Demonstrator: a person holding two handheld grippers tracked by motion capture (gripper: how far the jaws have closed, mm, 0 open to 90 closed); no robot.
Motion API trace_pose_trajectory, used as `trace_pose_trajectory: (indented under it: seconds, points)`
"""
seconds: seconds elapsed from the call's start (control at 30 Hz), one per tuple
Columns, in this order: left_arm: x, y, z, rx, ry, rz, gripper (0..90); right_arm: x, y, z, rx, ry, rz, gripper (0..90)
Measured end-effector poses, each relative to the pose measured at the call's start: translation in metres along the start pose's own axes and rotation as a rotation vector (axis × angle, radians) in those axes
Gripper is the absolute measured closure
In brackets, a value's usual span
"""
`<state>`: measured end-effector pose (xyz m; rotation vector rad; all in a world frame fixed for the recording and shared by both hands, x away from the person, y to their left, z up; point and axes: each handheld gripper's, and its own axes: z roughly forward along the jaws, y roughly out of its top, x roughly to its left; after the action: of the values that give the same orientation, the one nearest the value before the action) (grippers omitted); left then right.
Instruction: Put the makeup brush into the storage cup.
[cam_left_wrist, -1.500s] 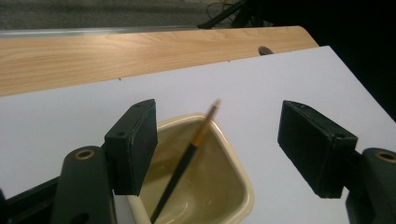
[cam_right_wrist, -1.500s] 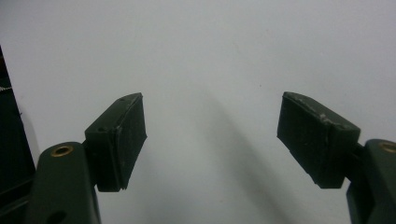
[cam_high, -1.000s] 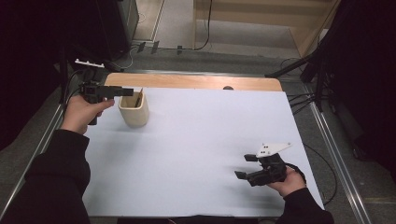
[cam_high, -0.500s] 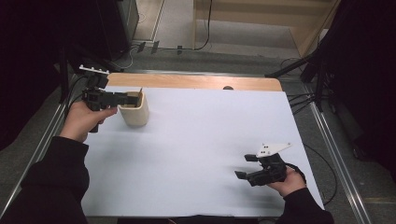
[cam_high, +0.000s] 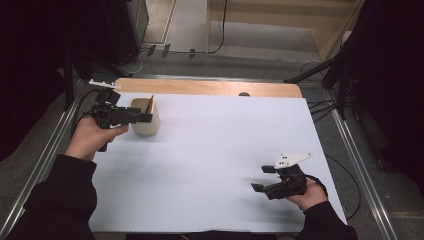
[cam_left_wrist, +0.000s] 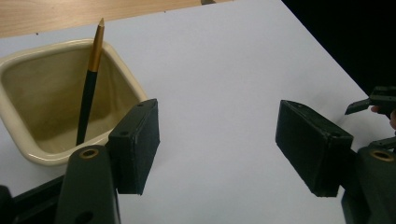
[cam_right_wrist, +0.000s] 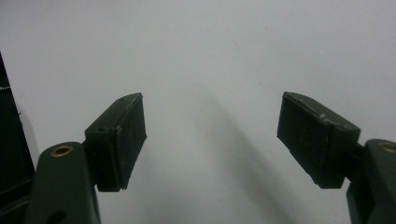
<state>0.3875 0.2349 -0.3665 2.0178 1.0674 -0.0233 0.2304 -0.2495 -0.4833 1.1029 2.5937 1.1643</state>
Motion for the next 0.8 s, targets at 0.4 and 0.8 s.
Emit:
trace_pose_trajectory:
  seconds: [0.4,0.8]
  points:
    - [-0.005,-0.015,0.01,0.015,-0.016,0.015,32.2,0.0,0.0,0.0,0.001,-0.002,0.0,24.7]
    - [-0.01,-0.032,0.021,0.026,-0.035,0.029,32.1,0.001,0.0,0.0,0.003,-0.001,-0.001,24.7]
